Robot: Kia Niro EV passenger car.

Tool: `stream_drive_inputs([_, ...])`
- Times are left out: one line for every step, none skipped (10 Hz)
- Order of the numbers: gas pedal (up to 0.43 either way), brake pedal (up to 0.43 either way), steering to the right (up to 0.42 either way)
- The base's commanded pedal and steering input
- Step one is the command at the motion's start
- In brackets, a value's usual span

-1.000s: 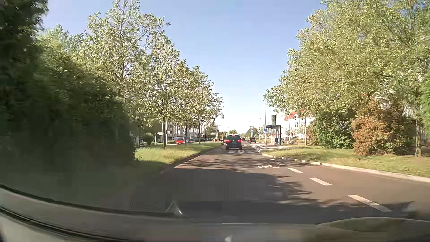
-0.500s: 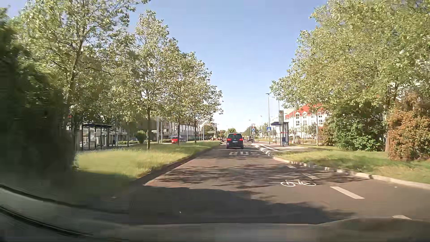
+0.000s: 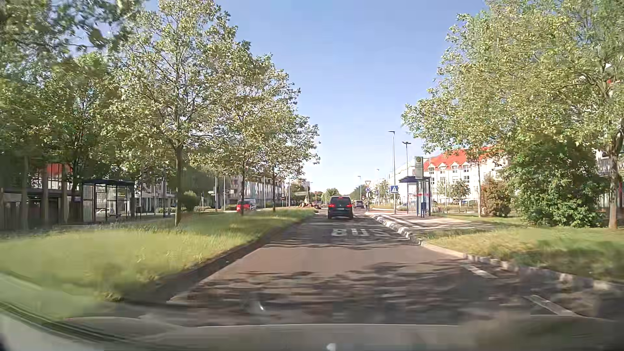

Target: Follow the waypoints while adhering to traffic rules and regulations

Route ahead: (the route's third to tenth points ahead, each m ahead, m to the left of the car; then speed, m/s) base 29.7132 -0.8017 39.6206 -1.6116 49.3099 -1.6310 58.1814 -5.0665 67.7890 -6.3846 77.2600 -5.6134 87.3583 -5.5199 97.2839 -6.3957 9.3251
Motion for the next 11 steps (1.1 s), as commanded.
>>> stream_drive_inputs([0.0,0.165,0.012])
stream_drive_inputs([0.0,0.165,0.012])
stream_drive_inputs([0.0,0.165,0.012])
stream_drive_inputs([0.0,0.165,0.012])
stream_drive_inputs([0.0,0.165,0.012])
stream_drive_inputs([0.0,0.159,0.012])
stream_drive_inputs([0.0,0.146,0.012])
stream_drive_inputs([0.0,0.134,0.013])
stream_drive_inputs([0.0,0.128,0.014])
stream_drive_inputs([0.0,0.128,0.014])
stream_drive_inputs([0.0,0.128,0.014])
